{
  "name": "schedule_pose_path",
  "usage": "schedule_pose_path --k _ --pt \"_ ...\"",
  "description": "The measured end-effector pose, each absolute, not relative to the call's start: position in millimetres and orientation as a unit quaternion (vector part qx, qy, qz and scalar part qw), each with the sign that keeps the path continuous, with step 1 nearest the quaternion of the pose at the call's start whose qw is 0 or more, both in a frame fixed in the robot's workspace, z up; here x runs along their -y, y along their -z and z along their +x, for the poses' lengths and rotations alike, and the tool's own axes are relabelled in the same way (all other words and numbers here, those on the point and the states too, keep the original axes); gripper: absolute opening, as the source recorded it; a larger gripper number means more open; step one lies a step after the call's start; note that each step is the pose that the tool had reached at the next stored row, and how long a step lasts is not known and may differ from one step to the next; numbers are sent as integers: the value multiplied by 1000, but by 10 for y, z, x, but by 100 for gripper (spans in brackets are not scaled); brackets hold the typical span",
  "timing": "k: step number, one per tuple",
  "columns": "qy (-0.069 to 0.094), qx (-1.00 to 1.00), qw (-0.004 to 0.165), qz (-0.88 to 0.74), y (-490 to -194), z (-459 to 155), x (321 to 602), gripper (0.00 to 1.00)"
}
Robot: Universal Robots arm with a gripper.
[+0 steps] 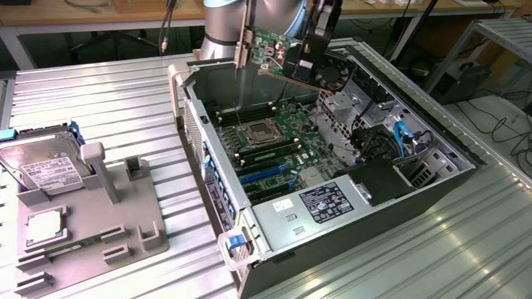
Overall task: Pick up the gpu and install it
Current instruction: 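Insert the gpu into the slot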
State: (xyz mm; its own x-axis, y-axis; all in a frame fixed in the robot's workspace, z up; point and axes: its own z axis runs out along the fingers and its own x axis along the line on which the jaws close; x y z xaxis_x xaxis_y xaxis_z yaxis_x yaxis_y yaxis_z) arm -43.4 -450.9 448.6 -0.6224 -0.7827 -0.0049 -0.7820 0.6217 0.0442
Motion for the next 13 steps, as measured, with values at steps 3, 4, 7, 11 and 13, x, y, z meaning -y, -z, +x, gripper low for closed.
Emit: schedule_pose_path --k 3,4,7,11,13 --pt "21 894 8 447 -4485 -434 4508 28" --pt "21 892 8 452 -4485 -434 4509 28" --pt "21 885 8 465 -4485 -434 4508 28" --pt "20 863 9 505 -4485 -435 4509 28" --pt "20 857 9 515 -4485 -434 4509 28"
